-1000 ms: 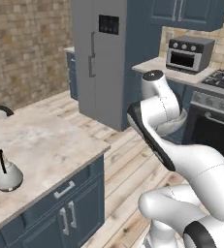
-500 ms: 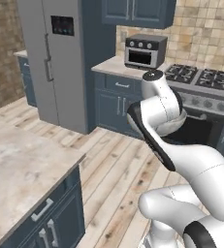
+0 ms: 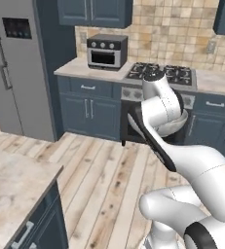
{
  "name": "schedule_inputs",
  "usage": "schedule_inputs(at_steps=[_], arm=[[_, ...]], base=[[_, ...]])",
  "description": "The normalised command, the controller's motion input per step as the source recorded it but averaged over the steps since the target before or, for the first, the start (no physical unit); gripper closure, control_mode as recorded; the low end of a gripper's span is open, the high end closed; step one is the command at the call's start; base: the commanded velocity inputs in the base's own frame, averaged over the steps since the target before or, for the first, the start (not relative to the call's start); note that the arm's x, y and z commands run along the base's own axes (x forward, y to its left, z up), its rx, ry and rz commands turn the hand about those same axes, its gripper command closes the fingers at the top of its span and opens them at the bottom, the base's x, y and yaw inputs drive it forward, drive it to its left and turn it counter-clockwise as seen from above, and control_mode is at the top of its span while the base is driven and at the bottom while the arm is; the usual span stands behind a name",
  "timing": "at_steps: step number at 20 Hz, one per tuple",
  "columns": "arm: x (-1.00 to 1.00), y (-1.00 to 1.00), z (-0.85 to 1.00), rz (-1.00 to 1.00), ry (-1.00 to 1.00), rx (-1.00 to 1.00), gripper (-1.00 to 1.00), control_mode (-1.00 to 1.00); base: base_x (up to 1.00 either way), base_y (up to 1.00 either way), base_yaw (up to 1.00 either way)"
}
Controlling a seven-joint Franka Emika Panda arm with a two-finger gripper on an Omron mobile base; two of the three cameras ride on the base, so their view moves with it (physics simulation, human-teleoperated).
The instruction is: Pick the kettle and bowl and place them in the sink. Then turn on the water.
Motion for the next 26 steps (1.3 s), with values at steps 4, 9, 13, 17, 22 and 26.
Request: schedule_inputs(at_steps=[4,9,13,17,22,26], arm=[[0.0,0.0,0.0,0.0,0.0,0.0,1.0,1.0],[0.0,0.0,0.0,0.0,0.0,0.0,1.0,1.0],[0.0,0.0,0.0,0.0,0.0,0.0,1.0,1.0],[0.0,0.0,0.0,0.0,0.0,0.0,1.0,1.0],[0.0,0.0,0.0,0.0,0.0,0.0,1.0,1.0],[0.0,0.0,0.0,0.0,0.0,0.0,1.0,1.0]], base=[[0.0,0.0,-0.38],[0.0,0.0,-0.36],[0.0,-0.02,-0.35],[0.0,-0.07,-0.32],[0.0,-0.05,-0.33],[0.0,0.0,-0.35]])
